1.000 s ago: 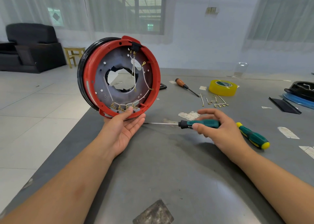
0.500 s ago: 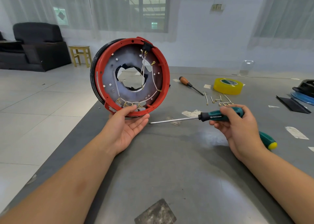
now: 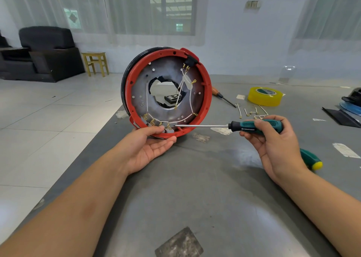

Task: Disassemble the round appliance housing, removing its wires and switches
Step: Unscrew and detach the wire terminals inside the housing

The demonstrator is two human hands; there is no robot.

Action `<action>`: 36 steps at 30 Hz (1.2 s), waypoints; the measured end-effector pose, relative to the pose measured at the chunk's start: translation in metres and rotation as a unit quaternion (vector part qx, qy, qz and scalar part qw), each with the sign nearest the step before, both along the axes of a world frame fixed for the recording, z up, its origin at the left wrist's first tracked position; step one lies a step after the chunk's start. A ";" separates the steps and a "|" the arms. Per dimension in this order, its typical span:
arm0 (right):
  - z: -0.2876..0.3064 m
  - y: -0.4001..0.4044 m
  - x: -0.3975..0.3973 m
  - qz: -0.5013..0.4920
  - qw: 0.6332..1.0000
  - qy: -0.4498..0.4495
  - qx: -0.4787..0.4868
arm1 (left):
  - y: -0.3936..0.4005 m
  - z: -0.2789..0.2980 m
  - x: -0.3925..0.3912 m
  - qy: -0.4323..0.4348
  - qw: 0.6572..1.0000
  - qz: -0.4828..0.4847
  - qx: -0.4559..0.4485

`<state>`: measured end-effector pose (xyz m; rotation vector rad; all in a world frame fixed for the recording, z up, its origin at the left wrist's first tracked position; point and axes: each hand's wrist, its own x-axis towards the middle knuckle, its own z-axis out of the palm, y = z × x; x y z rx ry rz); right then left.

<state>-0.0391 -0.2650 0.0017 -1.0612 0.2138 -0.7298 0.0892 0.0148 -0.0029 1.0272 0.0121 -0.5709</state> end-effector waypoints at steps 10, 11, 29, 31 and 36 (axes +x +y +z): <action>0.001 0.005 -0.002 0.001 1.000 0.011 -0.025 | 0.000 -0.001 0.000 -0.013 1.000 -0.015 0.003; 0.000 0.004 -0.002 0.003 1.000 0.010 -0.025 | 0.000 -0.001 0.000 -0.014 1.000 -0.015 0.003; -0.001 -0.016 -0.014 0.046 0.971 0.104 -0.208 | 0.000 0.000 0.000 -0.030 0.999 -0.014 0.038; -0.001 -0.019 -0.015 0.054 0.968 0.110 -0.219 | -0.001 0.000 0.000 -0.029 0.998 -0.017 0.049; 0.000 -0.019 -0.015 0.053 0.973 0.091 -0.206 | -0.002 0.001 0.001 -0.024 0.997 -0.016 0.073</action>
